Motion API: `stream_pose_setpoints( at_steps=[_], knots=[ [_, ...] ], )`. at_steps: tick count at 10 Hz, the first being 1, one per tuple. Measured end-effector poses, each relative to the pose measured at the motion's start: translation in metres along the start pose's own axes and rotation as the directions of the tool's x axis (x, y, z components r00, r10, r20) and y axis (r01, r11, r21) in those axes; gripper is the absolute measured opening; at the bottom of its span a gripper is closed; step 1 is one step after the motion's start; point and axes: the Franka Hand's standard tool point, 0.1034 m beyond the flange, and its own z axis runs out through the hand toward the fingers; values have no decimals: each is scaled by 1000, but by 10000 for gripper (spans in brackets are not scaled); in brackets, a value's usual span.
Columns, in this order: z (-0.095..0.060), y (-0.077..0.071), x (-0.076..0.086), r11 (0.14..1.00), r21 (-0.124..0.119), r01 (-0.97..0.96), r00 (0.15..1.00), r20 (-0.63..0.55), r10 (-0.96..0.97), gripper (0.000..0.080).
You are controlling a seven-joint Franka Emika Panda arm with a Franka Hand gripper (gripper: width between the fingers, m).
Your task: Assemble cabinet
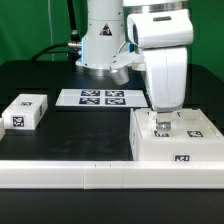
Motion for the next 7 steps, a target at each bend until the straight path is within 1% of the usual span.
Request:
stream_pose_setpoints(
  at_steps=[1, 2, 3, 4, 5, 6, 7],
  knots=[
    [-1, -1, 0, 1000, -1, -7, 1000, 1, 7, 797],
    [-12, -8, 1, 995, -17, -97, 995, 7, 97, 797],
    [-20, -19, 2, 992, -16, -126, 992, 18, 127, 797],
    [-29, -26, 9, 975, -24, -221, 975, 25, 222, 797],
    [-32, -29, 13, 970, -26, -240, 970, 27, 241, 797],
    [-38, -31, 19, 946, -25, -324, 945, 33, 325, 797],
    [-35, -31, 17, 944, -23, -328, 944, 33, 329, 797]
  ],
)
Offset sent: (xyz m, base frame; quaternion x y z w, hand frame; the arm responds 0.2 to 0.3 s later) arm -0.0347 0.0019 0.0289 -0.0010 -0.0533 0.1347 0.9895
